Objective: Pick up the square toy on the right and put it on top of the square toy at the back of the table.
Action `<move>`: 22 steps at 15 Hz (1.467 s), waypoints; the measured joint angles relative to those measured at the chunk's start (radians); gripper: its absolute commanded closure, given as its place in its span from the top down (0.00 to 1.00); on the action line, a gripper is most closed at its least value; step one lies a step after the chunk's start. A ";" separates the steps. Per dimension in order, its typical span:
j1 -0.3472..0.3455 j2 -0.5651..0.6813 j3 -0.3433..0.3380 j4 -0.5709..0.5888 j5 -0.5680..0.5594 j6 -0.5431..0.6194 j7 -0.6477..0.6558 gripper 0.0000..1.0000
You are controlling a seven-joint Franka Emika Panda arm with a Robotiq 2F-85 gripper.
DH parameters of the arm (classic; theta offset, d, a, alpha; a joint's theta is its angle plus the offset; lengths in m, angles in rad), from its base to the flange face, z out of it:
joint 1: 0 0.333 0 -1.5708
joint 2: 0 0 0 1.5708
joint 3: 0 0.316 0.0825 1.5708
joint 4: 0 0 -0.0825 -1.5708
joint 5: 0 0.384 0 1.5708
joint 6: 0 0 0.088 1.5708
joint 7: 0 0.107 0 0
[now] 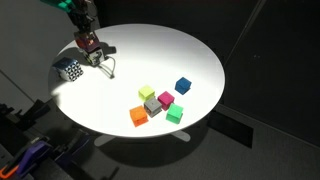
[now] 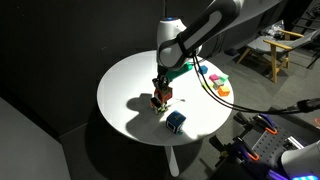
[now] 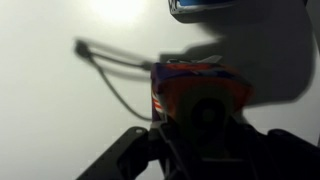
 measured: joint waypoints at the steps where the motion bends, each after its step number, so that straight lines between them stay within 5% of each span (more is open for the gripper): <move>1: 0.006 0.007 -0.001 0.009 0.000 0.000 0.017 0.19; 18: 0.055 0.082 -0.037 0.087 -0.002 0.001 0.096 0.19; 19: 0.055 0.085 -0.037 0.088 -0.002 0.001 0.096 0.33; 20: 0.056 0.087 -0.037 0.090 -0.002 0.001 0.096 0.69; 22: 0.056 0.092 -0.038 0.094 -0.002 0.001 0.097 0.71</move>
